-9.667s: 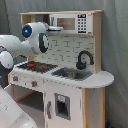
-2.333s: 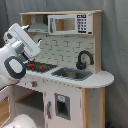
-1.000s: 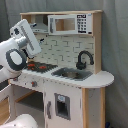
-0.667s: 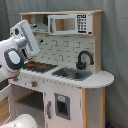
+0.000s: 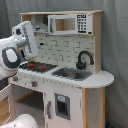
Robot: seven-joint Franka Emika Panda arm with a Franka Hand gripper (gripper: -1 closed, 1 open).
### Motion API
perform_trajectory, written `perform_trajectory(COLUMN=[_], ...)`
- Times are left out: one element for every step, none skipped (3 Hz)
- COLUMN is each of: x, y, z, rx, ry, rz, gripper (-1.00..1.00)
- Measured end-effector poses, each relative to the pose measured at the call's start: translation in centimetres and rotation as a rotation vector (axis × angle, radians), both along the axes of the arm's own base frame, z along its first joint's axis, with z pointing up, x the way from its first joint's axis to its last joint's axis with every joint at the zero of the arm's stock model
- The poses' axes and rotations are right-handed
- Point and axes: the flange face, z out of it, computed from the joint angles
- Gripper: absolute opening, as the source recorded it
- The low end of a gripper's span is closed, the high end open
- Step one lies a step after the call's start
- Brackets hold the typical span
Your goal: Play with the kitchen
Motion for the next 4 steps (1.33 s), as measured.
perform_trajectory(x=[0.6, 1.1, 1.4, 1.9], y=[0.6, 1.7, 2.8, 3.9], z=[-0.5, -0.6, -0.3, 0.2], rx=[0.055, 0.095, 0.119, 0.137], ry=[0.037, 0.06, 0.071, 0.077], rz=[-0.034, -0.077, -0.115, -0.153], gripper=[1.0, 1.0, 1.0, 1.0])
